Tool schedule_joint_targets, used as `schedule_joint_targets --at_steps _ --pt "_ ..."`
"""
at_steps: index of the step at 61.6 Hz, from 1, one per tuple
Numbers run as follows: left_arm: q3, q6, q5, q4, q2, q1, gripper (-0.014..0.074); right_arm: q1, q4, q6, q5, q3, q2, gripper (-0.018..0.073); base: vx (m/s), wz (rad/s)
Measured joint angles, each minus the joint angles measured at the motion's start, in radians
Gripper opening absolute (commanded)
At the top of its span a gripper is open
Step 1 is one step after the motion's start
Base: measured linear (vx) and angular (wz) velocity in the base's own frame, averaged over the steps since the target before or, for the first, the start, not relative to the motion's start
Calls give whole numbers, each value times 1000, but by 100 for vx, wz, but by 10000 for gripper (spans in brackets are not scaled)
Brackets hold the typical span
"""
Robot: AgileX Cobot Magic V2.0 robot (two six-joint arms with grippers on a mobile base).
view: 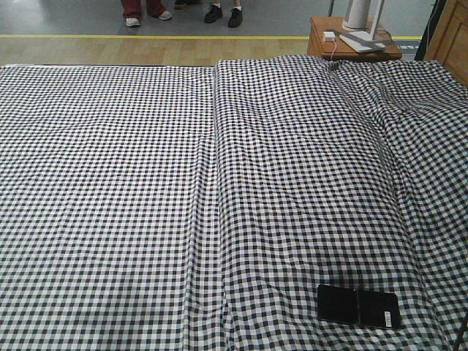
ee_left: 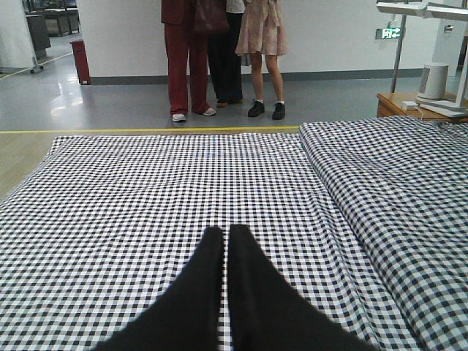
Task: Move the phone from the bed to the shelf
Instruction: 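Lower the right gripper over the black phone on the sheet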
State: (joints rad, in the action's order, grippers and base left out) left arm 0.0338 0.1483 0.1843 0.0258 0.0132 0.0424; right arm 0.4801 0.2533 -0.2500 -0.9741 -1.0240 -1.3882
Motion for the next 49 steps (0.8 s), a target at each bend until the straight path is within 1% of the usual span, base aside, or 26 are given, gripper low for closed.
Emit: schedule_joint_targets --at_steps 6,11,18,25,29,36,49 --pt "0 0 0 0 0 0 1 53 101 -106 18 -1 -90 666 0 0" --pt "0 0 0 0 0 0 1 80 181 -211 27 -1 -171 664 0 0" --pt "0 0 0 0 0 0 1 89 279 -348 39 -2 -287 660 0 0" --pt "0 0 0 0 0 0 1 89 366 -457 45 -2 -407 656 0 0" --pt "0 0 0 0 0 0 1 89 393 -510 55 -3 -471 654 0 0" --pt "0 0 0 0 0 0 1 89 411 -580 80 -12 -578 653 0 0" --pt "0 0 0 0 0 0 1 104 418 -638 79 -110 -776 648 0 0"
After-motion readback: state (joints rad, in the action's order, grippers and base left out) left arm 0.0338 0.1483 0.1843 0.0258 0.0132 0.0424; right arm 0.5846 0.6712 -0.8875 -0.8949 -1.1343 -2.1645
